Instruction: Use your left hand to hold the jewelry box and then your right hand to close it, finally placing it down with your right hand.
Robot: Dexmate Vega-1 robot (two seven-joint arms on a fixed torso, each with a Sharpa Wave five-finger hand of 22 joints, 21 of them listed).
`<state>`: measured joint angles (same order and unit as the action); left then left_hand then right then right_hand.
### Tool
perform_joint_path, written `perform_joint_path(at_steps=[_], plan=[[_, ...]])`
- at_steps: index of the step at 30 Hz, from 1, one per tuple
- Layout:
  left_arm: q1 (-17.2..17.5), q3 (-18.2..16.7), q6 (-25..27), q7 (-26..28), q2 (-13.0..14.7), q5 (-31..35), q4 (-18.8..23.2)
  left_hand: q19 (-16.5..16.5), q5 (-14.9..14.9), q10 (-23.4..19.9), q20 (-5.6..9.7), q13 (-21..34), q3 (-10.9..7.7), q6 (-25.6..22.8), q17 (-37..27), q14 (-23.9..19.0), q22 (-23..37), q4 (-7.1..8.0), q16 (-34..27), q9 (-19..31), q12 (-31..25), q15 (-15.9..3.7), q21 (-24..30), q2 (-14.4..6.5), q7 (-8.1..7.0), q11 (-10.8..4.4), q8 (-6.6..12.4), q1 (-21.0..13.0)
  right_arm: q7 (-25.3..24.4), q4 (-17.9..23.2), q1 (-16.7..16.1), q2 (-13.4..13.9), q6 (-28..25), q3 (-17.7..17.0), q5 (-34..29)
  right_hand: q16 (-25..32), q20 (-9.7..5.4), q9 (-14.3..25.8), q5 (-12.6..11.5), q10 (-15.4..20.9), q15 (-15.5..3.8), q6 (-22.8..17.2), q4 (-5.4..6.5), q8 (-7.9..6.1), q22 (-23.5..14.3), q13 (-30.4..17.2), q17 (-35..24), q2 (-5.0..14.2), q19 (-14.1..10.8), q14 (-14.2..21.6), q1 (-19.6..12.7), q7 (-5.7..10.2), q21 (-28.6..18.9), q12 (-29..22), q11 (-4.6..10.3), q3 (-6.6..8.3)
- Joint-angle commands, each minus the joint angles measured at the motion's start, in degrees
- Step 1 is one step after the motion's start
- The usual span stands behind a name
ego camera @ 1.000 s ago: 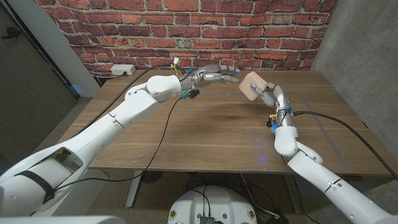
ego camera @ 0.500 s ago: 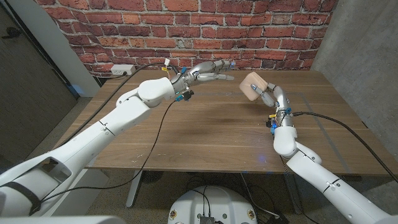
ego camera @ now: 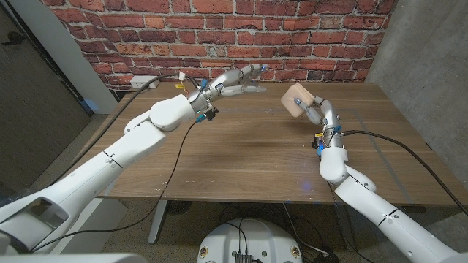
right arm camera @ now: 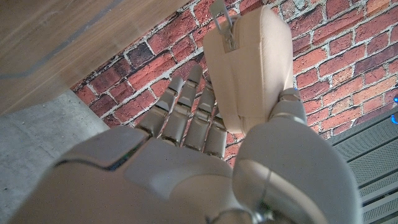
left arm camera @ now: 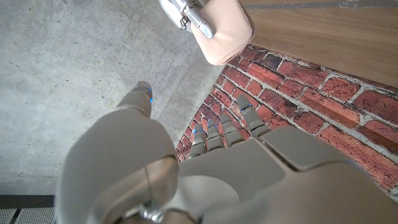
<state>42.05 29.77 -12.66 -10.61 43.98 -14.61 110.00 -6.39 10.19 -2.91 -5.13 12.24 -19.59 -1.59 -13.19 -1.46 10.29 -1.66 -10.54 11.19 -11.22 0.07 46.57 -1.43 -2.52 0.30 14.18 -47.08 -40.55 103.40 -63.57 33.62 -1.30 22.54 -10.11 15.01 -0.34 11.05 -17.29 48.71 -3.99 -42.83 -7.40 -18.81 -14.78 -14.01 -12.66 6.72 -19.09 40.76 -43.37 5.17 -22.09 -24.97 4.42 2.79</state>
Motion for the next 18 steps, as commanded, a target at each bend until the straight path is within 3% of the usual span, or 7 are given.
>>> perform_joint_path(at_steps=[1, 12, 18], plan=[[7.4, -5.9, -8.1, 4.3, 1.8, 3.2, -1.8, -0.4, 0.2, 0.6, 0.12, 0.0, 0.26, 0.6, 0.1, 0.5, 0.1, 0.02, 0.0, 0.1, 0.1, -0.21, -0.2, 0.1, -0.25, -0.18, -0.25, -0.3, -2.0, 3.7, -0.9, -0.1, -5.1, 0.5, -3.2, -0.3, -0.49, 0.3, 0.2, 0.1, -7.74, -0.2, 0.53, 0.36, -0.1, -0.3, -0.3, 1.20, 0.1, 0.0, -0.4, 0.29, -0.5, 0.1, -0.22, 0.12], [9.3, -7.7, -13.1, 3.3, 1.6, 0.8, -7.3, -0.4, 0.3, 0.6, 0.43, -0.2, 0.35, 0.3, 0.6, 0.6, 0.1, 0.01, -0.4, 0.1, -0.2, -0.65, -0.7, -0.1, -0.57, -0.69, -0.54, -0.1, -2.6, 8.4, -2.6, -1.1, -12.4, 2.8, -6.5, -0.4, -0.88, 0.4, 0.4, 0.3, -7.68, -0.4, 0.71, 0.48, -0.2, -0.4, -0.4, 1.26, 0.1, 0.2, -0.4, 0.15, -0.8, 0.1, -0.25, 0.01], [8.7, -7.7, -13.8, 0.1, 1.5, -3.6, -10.7, -0.4, 0.3, 0.7, 0.51, -0.3, 0.44, 0.2, 0.8, 0.8, 0.1, 0.01, -0.4, 0.1, -0.3, -0.73, -0.9, -0.1, -0.57, -0.78, -0.72, 0.0, -4.4, 8.0, -1.9, -3.1, -13.8, 3.9, -7.4, -0.6, -1.12, 0.4, 0.6, -0.6, -7.70, 0.1, 0.95, 0.81, -0.2, -0.5, -0.5, 1.41, 0.3, 0.1, -0.3, 0.40, -0.9, 0.6, -0.30, -0.07]])
